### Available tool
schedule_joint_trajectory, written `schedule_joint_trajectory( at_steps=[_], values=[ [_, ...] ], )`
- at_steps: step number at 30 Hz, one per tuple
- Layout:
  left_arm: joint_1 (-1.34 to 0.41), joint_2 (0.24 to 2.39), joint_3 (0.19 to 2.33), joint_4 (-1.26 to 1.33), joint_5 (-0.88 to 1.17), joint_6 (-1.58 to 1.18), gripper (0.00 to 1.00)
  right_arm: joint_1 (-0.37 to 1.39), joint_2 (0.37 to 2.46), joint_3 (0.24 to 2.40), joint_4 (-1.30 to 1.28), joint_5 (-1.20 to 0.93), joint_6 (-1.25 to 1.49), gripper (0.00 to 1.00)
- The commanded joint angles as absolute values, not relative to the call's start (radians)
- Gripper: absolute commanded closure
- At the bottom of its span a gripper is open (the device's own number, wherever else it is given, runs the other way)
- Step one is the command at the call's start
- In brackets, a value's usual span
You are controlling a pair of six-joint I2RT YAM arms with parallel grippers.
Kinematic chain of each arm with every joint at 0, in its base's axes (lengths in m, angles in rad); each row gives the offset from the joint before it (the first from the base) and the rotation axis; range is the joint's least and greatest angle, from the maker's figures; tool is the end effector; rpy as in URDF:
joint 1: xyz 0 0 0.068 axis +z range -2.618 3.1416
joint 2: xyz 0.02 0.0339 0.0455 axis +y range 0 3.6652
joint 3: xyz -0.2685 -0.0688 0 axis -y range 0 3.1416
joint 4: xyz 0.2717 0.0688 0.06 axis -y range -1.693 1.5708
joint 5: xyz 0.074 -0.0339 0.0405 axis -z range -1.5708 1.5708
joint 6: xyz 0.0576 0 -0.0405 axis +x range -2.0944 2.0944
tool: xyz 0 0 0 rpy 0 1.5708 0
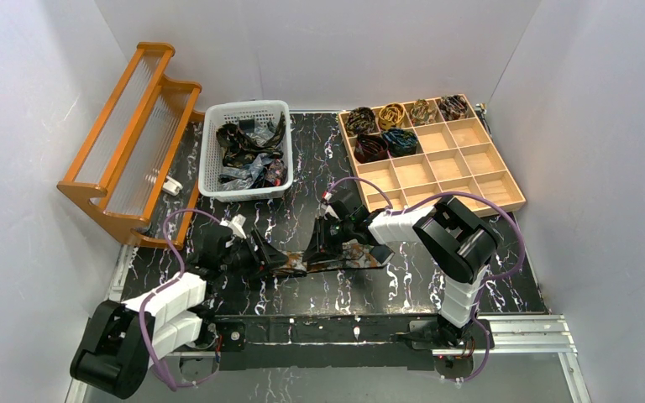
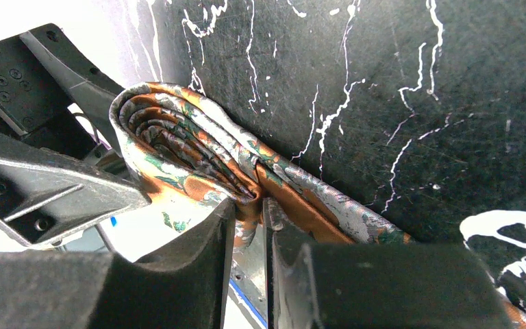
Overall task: Roll the ties
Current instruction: Roll the tie at the center of the board.
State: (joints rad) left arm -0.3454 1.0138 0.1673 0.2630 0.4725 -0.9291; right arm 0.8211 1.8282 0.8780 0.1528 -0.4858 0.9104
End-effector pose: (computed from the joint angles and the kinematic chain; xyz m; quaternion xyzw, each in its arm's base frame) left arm 0.1865 -0.0949 0.1087 -0.1401 0.8519 -0.4398 0.2476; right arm 0.2409 0.2982 0.0976 -0.0505 0.9021 0.4231 0.0676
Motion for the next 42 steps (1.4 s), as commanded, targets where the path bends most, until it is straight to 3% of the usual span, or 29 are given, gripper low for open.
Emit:
schedule_joint_trajectory(
  at_steps=[1,13,17,22,25,32,42],
  values=[
    [-0.345,1.073,0.103,0.268,0.500,-0.955,0.42,0.827,1.856,0.854,0.110,-0.455,0.886,0.72],
    [-0.345,1.067,0.136,0.257,0.483,-0.934,0.57,0.828,1.848,0.869,0.102,-0.457,0.873,0.70],
    [-0.345,1.034,0.176,0.166,0.457,-0.898,0.65,0.828,1.844,0.886,0.105,-0.482,0.865,0.64],
    [-0.346,0.995,0.221,0.057,0.417,-0.866,0.67,0.828,1.768,0.907,0.091,-0.477,0.830,0.49],
    [-0.345,0.986,0.236,0.036,0.405,-0.865,0.67,0.827,1.715,0.922,0.045,-0.445,0.775,0.47],
    [-0.345,0.983,0.258,0.026,0.397,-0.869,0.67,0.828,1.692,0.927,-0.148,-0.275,0.713,0.49],
    [-0.345,0.919,0.272,0.007,0.326,-0.923,0.67,0.829,1.738,0.878,-0.166,-0.400,0.795,0.59]
  ],
)
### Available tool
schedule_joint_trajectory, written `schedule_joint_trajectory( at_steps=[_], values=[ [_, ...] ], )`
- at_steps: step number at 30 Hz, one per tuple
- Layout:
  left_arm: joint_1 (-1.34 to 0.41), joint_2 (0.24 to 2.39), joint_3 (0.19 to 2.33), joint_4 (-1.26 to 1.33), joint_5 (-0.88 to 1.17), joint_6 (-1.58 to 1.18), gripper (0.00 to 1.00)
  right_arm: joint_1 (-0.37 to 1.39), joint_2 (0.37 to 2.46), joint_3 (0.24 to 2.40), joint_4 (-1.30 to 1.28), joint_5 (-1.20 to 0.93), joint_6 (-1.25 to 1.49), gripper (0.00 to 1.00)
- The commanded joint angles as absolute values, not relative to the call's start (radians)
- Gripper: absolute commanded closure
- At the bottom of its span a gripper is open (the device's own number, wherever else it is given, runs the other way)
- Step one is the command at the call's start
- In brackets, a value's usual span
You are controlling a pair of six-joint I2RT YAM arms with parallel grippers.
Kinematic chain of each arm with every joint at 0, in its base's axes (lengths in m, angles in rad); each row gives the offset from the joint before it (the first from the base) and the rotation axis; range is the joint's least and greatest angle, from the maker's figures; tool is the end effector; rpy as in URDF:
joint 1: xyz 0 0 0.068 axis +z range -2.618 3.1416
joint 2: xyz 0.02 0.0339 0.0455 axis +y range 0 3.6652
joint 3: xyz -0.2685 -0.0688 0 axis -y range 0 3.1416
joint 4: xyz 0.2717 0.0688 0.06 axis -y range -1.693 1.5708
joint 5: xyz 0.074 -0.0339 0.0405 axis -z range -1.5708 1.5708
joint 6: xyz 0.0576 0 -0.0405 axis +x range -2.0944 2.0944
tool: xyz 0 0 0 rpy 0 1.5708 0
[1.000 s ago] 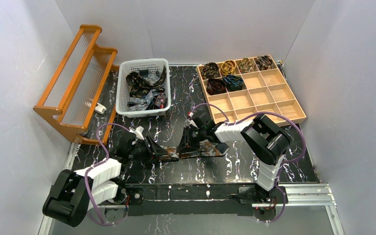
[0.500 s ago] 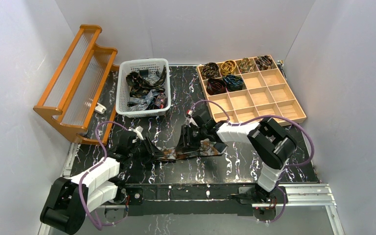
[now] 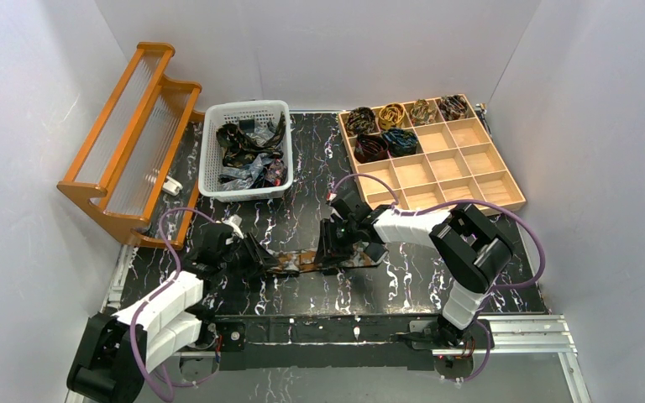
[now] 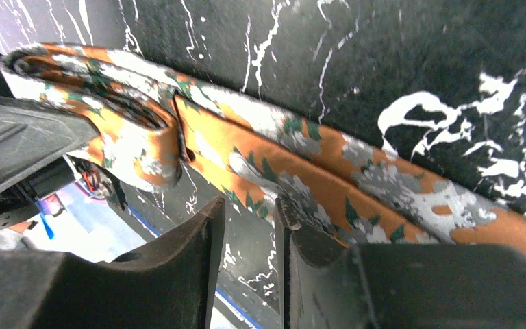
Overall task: Roll the ties
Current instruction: Roll the tie at the center of the board.
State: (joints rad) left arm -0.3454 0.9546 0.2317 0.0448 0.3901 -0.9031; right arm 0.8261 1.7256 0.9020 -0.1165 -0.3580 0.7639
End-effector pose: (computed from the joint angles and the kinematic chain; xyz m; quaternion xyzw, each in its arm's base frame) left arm 0.1877 -0.0908 0.1180 -0.1631 0.8738 -0.3894 0.2414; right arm 0.2329 0.2824 0.1169 -0.0843 0.9333 0.3364 0.0929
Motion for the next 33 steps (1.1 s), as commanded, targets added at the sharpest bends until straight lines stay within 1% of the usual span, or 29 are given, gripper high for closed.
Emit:
schedule_joint_trajectory(
  at_steps=[1,13,18,21,27,33],
  values=[
    [-0.346,0.912,0.275,0.006,0.317,-0.925,0.67,0.830,1.734,0.871,-0.165,-0.407,0.807,0.60],
    [-0.345,0.918,0.324,-0.159,0.275,-0.827,0.68,0.840,1.709,0.875,-0.139,-0.425,0.847,0.61],
    [-0.346,0.932,0.393,-0.233,0.239,-0.779,0.68,0.842,1.651,0.900,-0.078,-0.454,0.833,0.55],
    [-0.345,0.946,0.432,-0.265,0.224,-0.759,0.69,0.842,1.638,0.926,-0.049,-0.460,0.839,0.54],
    [-0.347,0.959,0.484,-0.324,0.174,-0.735,0.71,0.861,1.675,0.912,0.168,-0.497,0.955,0.60],
    [-0.354,0.987,0.547,-0.399,0.085,-0.702,0.71,0.876,1.795,1.032,0.143,-0.461,0.930,0.63]
  ],
)
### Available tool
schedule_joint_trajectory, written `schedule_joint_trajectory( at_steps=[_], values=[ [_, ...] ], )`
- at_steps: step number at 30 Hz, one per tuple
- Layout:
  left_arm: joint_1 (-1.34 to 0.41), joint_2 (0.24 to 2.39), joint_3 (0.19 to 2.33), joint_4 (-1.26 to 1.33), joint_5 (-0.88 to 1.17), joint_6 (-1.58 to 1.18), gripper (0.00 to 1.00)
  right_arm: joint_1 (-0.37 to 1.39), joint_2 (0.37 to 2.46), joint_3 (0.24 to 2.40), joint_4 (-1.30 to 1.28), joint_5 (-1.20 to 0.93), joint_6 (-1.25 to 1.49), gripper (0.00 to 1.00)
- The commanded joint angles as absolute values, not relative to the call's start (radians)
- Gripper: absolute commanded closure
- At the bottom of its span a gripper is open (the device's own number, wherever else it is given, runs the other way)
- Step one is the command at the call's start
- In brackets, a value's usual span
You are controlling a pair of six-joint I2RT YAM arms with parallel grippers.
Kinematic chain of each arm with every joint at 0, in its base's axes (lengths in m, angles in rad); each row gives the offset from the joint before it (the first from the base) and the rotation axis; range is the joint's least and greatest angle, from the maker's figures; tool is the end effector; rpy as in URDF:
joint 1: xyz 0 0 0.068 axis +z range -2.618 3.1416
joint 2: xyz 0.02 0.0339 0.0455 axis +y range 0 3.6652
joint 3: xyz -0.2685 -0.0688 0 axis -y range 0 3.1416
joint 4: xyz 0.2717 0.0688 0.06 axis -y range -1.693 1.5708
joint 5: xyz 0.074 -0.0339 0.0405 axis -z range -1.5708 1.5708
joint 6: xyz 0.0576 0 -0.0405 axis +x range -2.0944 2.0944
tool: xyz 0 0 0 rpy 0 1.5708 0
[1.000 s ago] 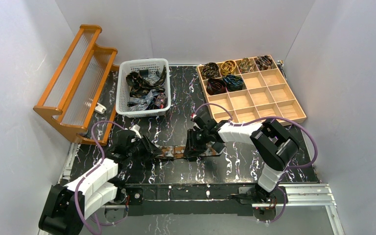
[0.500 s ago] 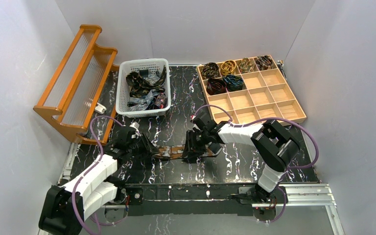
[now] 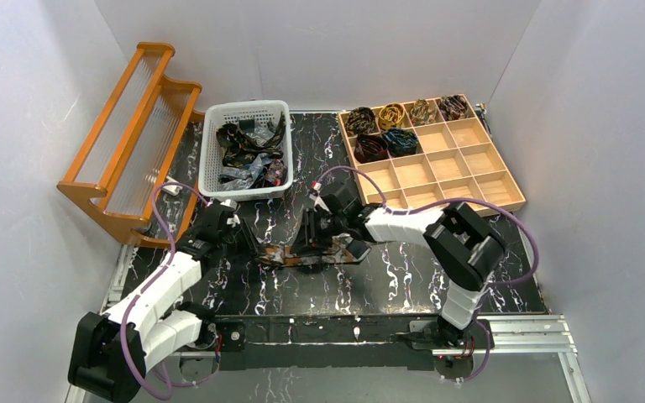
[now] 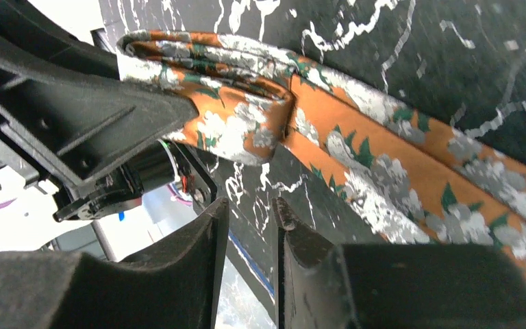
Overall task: Roll the ties
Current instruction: Roll the tie at the center of the board.
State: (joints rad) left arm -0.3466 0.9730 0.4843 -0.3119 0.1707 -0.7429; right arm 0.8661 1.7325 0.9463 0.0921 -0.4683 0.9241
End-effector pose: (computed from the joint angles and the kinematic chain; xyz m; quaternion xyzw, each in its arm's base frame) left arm 0.2111 -0.0867 0.1670 -0.1504 0.9116 -0.2615 0.2792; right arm 0.2355 0.3170 0.1484 -0.0729 0.8832 0.4535 0.0943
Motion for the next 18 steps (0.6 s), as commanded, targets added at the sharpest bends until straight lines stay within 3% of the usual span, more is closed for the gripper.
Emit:
schedule_joint_trajectory(
  at_steps=[1,14,18],
  values=[
    [-0.356,0.992,0.558,-0.409,0.070,-0.699,0.71,0.875,1.812,1.047,0.137,-0.456,0.924,0.63],
    [-0.411,1.031,0.652,-0.483,-0.091,-0.689,0.71,0.892,1.989,1.177,0.197,-0.547,0.952,0.67],
    [-0.455,1.050,0.687,-0.526,-0.169,-0.686,0.72,0.891,1.982,1.205,0.120,-0.489,0.909,0.67]
  ],
)
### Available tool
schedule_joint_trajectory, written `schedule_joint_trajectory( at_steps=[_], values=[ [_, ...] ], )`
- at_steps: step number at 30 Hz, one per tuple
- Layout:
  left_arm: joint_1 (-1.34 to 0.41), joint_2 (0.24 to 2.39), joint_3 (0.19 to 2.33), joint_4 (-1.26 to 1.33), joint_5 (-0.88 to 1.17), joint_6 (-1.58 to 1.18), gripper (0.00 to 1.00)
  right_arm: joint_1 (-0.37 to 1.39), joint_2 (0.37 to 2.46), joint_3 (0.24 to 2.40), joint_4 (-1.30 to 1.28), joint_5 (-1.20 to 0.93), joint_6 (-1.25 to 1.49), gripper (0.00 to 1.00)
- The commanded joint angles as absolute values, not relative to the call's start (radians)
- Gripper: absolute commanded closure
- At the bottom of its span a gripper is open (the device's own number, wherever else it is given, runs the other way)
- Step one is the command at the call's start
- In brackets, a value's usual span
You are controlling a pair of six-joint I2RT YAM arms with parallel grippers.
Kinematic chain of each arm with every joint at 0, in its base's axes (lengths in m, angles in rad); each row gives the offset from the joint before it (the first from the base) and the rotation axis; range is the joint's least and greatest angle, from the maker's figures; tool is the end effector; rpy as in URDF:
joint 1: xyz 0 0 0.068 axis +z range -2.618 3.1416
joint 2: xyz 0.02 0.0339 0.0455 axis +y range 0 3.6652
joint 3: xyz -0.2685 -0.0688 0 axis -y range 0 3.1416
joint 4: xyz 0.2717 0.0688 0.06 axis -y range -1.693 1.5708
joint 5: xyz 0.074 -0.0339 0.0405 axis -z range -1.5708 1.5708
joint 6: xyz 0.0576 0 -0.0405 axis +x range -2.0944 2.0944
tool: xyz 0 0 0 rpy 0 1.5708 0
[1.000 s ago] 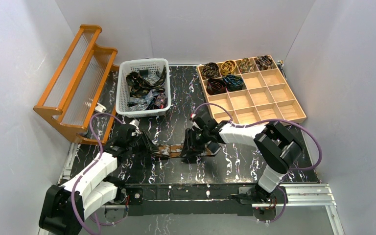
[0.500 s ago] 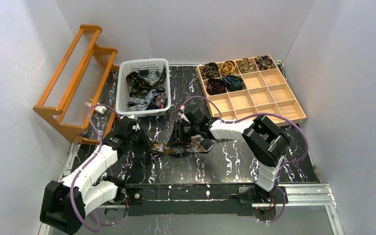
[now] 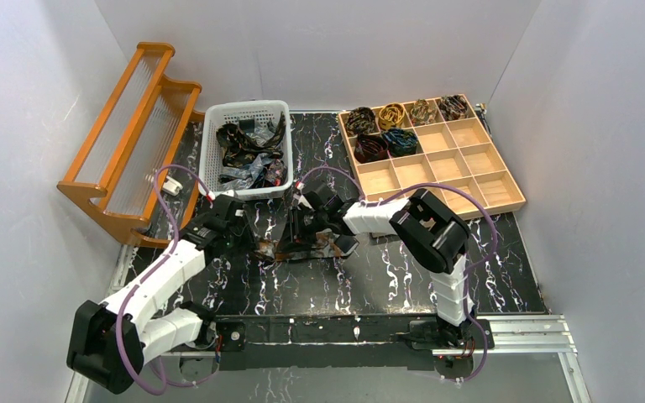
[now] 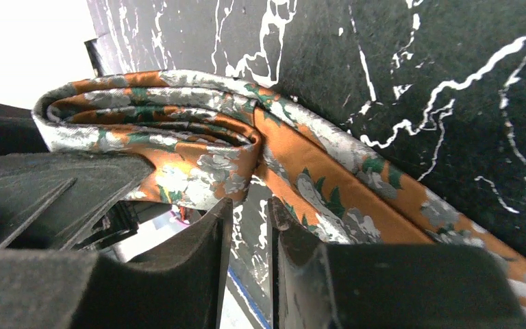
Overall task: Roll the ties
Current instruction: Roll the tie at the center of the board.
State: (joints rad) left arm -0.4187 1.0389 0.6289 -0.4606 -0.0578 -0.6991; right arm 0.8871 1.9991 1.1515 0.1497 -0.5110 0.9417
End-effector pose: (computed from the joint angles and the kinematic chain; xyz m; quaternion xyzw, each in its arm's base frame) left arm 0.2221 -0.0952 0.1911 -0.1410 0.9283 -0.1588 0.3051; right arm 0.2634 0.3678 0.1139 -0.0829 0.8794 0.4638 0.0682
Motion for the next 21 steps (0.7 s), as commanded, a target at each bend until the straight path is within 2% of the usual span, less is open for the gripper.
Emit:
schedule_joint_trajectory(
  at_steps=[1,9,21],
  values=[
    [-0.468,1.055,0.695,-0.533,-0.189,-0.687,0.72,0.890,1.971,1.204,0.096,-0.460,0.889,0.67],
    [-0.544,1.086,0.720,-0.545,-0.285,-0.725,0.72,0.887,1.925,1.177,-0.126,-0.269,0.764,0.69],
    [-0.606,1.109,0.764,-0.552,-0.379,-0.733,0.73,0.903,1.887,1.025,-0.035,-0.428,0.885,0.72]
  ],
)
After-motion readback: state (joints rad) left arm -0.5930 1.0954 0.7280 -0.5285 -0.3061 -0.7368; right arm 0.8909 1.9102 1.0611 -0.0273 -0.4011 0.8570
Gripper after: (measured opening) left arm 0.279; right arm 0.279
